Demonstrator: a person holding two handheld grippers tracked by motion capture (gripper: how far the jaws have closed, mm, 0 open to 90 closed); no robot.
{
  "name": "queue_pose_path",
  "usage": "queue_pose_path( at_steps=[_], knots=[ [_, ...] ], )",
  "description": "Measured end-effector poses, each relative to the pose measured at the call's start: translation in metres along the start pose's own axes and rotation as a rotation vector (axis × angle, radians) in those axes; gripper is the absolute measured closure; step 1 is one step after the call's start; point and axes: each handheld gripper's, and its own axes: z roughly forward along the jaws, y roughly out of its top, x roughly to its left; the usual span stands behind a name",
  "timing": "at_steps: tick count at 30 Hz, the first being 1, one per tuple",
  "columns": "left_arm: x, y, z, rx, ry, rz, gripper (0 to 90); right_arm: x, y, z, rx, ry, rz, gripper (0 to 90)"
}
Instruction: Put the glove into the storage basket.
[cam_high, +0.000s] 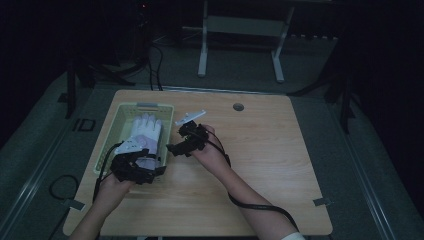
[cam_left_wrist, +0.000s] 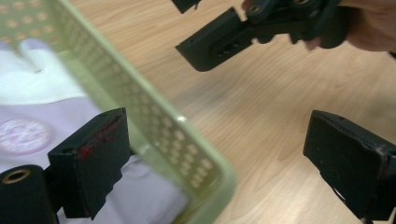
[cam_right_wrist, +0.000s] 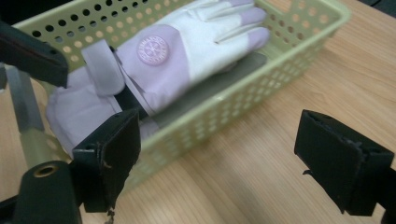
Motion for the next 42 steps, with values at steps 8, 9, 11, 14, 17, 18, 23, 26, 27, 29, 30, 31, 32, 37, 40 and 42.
queue_pose_path(
  at_steps=[8, 9, 11, 14, 17, 18, 23, 26, 27, 29, 30, 31, 32, 37, 40, 42],
  knots=[
    [-0.021, 0.001, 0.011, -0.004, -0.042, 0.038, 7.2, -0.007, -0.017, -0.014, -0.004, -0.021, -0.017, 13.9],
    [-0.024, 0.001, 0.013, -0.004, -0.046, 0.043, 7.2, -0.008, -0.019, -0.015, -0.006, -0.02, -0.019, 13.9],
    [-0.03, 0.002, 0.015, -0.007, -0.057, 0.053, 7.2, -0.008, -0.024, -0.018, -0.008, -0.018, -0.02, 13.9],
    [-0.038, 0.001, 0.019, -0.009, -0.077, 0.063, 7.2, -0.009, -0.032, -0.023, -0.011, -0.017, -0.024, 13.8],
    [-0.046, 0.0, 0.024, -0.004, -0.094, 0.084, 7.2, -0.011, -0.04, -0.028, -0.015, -0.022, -0.027, 13.9],
    [-0.048, -0.001, 0.025, 0.001, -0.1, 0.093, 7.2, -0.011, -0.042, -0.029, -0.017, -0.02, -0.026, 13.9],
    [-0.053, -0.004, 0.034, 0.0, -0.122, 0.103, 7.2, -0.014, -0.052, -0.036, -0.02, -0.007, -0.035, 13.8],
    [-0.058, -0.007, 0.039, 0.002, -0.134, 0.125, 7.2, -0.015, -0.057, -0.037, -0.022, -0.01, -0.035, 13.8],
    [-0.059, -0.008, 0.041, 0.004, -0.133, 0.135, 7.2, -0.016, -0.059, -0.037, -0.019, -0.012, -0.034, 13.8],
    [-0.06, -0.01, 0.044, 0.015, -0.136, 0.134, 7.2, -0.016, -0.062, -0.036, -0.016, -0.012, -0.034, 13.8],
    [-0.061, -0.011, 0.045, 0.009, -0.137, 0.135, 7.2, -0.016, -0.064, -0.036, -0.013, -0.009, -0.033, 13.8],
    [-0.061, -0.011, 0.045, 0.009, -0.137, 0.135, 7.2, -0.016, -0.064, -0.036, -0.013, -0.009, -0.033, 13.8],
    [-0.063, -0.013, 0.048, 0.008, -0.153, 0.14, 7.2, -0.016, -0.068, -0.036, -0.014, -0.007, -0.035, 13.8],
    [-0.072, -0.02, 0.056, 0.012, -0.147, 0.171, 7.2, -0.016, -0.078, -0.035, -0.015, -0.001, -0.033, 13.7],
    [-0.075, -0.024, 0.061, 0.022, -0.155, 0.177, 7.2, -0.016, -0.088, -0.034, -0.02, 0.001, -0.035, 13.7],
    [-0.076, -0.026, 0.064, 0.018, -0.159, 0.175, 7.3, -0.017, -0.096, -0.032, -0.016, 0.003, -0.027, 13.7]
  ],
)
